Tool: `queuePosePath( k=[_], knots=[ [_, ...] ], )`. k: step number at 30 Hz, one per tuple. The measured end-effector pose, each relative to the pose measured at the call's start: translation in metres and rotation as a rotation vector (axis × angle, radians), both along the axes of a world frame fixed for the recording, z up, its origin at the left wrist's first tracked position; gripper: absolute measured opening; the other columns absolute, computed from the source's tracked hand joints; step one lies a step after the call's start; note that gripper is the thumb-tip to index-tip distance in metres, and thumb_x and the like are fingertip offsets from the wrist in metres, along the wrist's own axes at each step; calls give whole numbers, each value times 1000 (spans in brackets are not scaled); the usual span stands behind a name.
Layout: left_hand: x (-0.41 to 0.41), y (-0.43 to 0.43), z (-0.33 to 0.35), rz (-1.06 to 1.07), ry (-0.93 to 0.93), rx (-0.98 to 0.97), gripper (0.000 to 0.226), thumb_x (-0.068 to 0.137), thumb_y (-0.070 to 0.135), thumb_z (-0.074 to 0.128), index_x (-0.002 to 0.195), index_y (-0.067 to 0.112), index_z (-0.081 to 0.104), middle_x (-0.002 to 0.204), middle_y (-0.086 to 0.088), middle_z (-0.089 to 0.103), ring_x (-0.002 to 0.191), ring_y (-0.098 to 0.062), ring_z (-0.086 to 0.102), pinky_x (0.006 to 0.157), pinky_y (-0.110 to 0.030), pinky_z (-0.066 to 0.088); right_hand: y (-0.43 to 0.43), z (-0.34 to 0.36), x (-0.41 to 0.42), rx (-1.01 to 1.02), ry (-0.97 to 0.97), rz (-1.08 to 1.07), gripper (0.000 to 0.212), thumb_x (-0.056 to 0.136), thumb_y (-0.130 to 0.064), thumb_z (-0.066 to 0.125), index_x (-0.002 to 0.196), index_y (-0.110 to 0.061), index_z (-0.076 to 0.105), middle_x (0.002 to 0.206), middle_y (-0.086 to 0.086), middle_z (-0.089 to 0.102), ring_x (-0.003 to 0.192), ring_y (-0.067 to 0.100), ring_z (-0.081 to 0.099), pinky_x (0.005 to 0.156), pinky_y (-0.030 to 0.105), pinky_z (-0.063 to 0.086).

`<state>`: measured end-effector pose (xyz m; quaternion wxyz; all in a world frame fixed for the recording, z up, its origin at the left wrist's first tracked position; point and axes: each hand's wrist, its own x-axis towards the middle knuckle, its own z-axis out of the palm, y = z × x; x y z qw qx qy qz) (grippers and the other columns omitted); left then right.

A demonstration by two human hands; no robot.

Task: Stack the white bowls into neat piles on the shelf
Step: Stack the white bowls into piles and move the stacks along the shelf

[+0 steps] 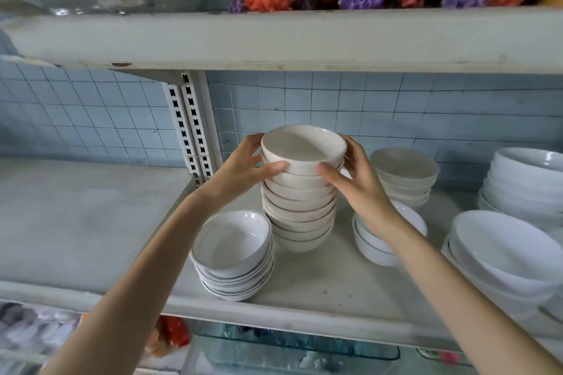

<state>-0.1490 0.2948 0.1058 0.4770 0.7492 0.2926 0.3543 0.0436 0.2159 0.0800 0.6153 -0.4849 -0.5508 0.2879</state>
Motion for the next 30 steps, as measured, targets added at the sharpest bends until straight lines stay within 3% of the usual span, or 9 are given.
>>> queuePosePath(
  k=[4, 7, 10, 15, 18, 21, 24, 26, 30],
  knots=[
    [-2, 0, -4, -10, 11, -1, 85, 61, 58, 76, 128, 22, 38, 137, 4, 48, 127, -9, 48, 95, -19, 47, -2, 0, 1, -17, 6, 37, 69, 69, -39, 69, 130, -28, 41, 127, -19, 51, 122, -2, 47, 99, 21, 42],
    [-1, -2, -5, 3, 17, 17, 99, 55, 69, 74, 131, 19, 36, 137, 4, 48, 129, -8, 46, 104, -30, 43, -1, 0, 1, -19, 16, 74, 72, 71, -38, 68, 134, -25, 36, 130, -18, 48, 125, 2, 45, 97, 19, 43],
    [0, -4, -6, 8, 51, 22, 109, 52, 68, 77, 137, 17, 32, 137, 4, 48, 127, -10, 47, 105, -36, 42, -1, -4, 2, -33, 9, 108, 73, 77, -37, 68, 139, -23, 31, 135, -17, 45, 129, 0, 41, 92, 12, 42],
    [5, -1, -11, -7, 74, 7, 121, 60, 36, 80, 149, 26, -3, 142, 3, 39, 124, -14, 48, 99, -29, 46, -11, -41, 2, -141, -8, 158, 94, 78, -43, 71, 147, -31, 8, 147, -14, 30, 132, -6, 32, 110, 26, 33],
    [7, 2, -11, -21, 95, 43, 126, 55, 40, 87, 146, 30, 1, 141, 3, 41, 127, -14, 47, 102, -30, 43, -19, -70, -5, -189, -33, 166, 106, 69, -45, 77, 146, -32, 6, 149, -15, 28, 135, 0, 32, 113, 39, 32],
    [12, 3, -11, -14, 104, 67, 119, 55, 28, 87, 143, 22, 6, 133, 10, 40, 124, -7, 45, 104, -27, 42, -21, -92, -10, -202, -34, 147, 114, 60, -50, 83, 143, -44, 5, 150, -18, 25, 138, 5, 29, 112, 47, 31],
    [15, -1, -11, -5, 106, 104, 116, 55, 20, 88, 140, 16, 10, 125, 14, 39, 115, 5, 45, 100, -17, 43, -20, -101, -12, -184, -38, 116, 113, 59, -48, 86, 141, -52, 8, 151, -14, 28, 138, 9, 31, 110, 49, 33],
    [15, -3, -11, 6, 114, 125, 108, 54, 23, 83, 137, 18, 14, 122, 16, 41, 110, 10, 47, 94, -13, 45, -20, -101, -13, -164, -43, 98, 113, 61, -41, 87, 143, -48, 9, 149, -15, 31, 137, 9, 33, 109, 49, 35],
    [13, -1, -11, 44, 112, 140, 104, 54, 28, 83, 135, 22, 18, 121, 17, 43, 110, 8, 49, 93, -15, 47, -18, -101, -13, -131, -22, 101, 109, 62, -28, 87, 142, -46, 15, 144, -20, 37, 133, 6, 38, 107, 47, 39]
  ],
)
